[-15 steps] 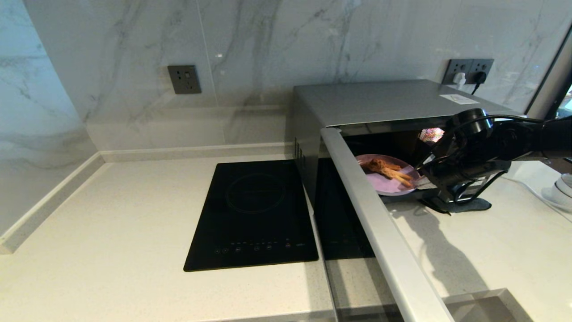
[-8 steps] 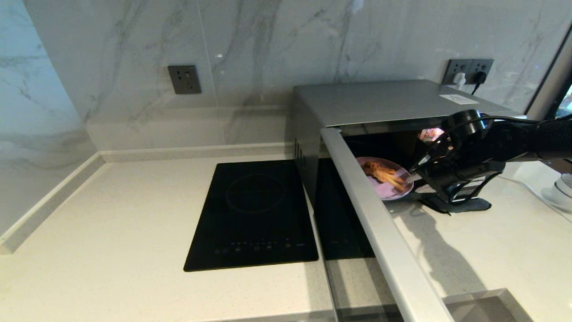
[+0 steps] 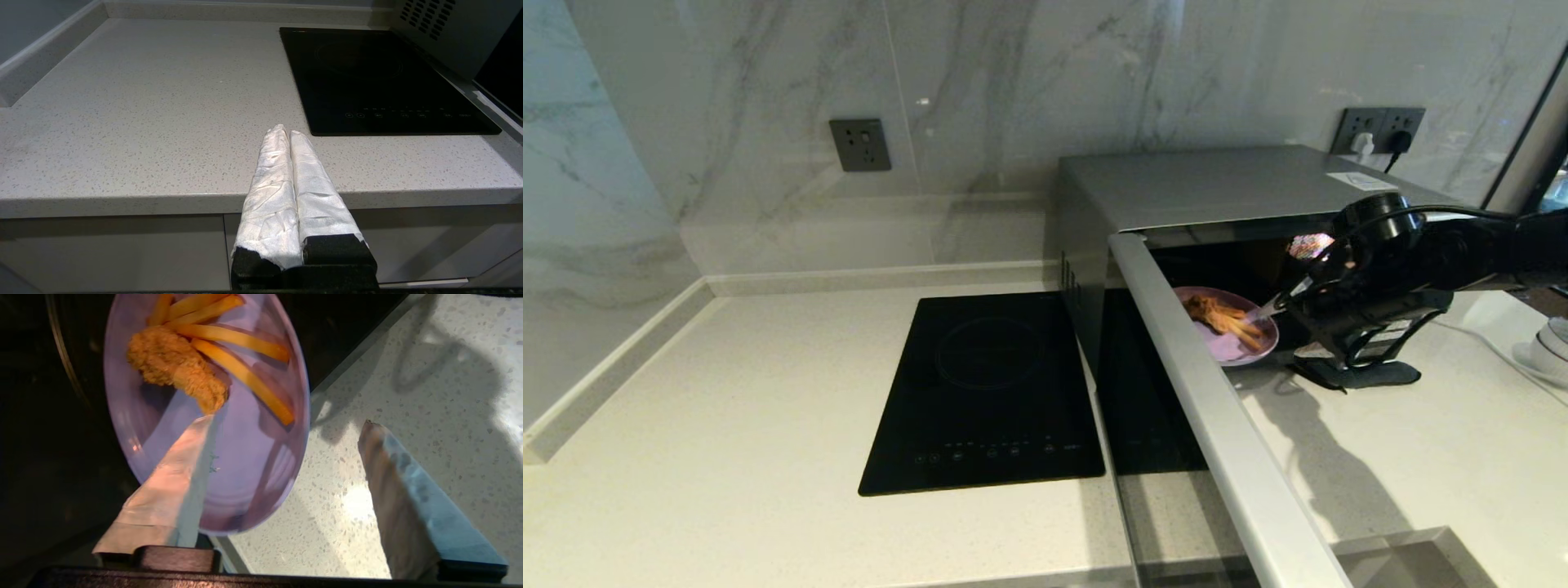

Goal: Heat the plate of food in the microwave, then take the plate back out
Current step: Put the plate in the microwave oven, then close the microwave oven

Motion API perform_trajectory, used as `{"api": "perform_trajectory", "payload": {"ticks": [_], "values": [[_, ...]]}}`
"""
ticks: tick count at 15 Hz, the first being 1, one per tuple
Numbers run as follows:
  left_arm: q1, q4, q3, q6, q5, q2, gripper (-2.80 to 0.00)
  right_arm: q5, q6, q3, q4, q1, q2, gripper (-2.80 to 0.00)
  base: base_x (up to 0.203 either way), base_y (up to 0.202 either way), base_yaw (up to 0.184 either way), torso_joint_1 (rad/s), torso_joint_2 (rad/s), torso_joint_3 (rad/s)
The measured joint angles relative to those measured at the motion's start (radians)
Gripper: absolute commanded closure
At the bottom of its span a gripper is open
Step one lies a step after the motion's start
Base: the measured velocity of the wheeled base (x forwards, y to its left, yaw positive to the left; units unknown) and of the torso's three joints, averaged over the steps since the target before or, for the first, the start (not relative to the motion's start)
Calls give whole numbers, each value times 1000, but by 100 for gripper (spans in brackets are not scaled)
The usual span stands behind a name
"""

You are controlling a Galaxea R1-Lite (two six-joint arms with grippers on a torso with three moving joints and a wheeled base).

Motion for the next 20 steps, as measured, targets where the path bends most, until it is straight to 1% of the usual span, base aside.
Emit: {"api": "perform_trajectory", "payload": {"ticks": [3, 5, 8, 14, 20], "values": [[0, 0, 0, 0, 0, 0, 0, -3, -2, 37, 1, -1, -65, -280, 0, 0, 0, 0, 0, 0], [0, 0, 0, 0, 0, 0, 0, -19, -9, 72, 1, -1, -122, -280, 0, 0, 0, 0, 0, 0], [0, 0, 0, 0, 0, 0, 0, -35, -39, 143, 3, -1, -218, -280, 0, 0, 0, 0, 0, 0], [0, 0, 0, 0, 0, 0, 0, -92, -107, 278, 7, -1, -419, -280, 0, 0, 0, 0, 0, 0], [0, 0, 0, 0, 0, 0, 0, -132, -149, 362, 23, -3, -578, -280, 0, 0, 0, 0, 0, 0]]}}
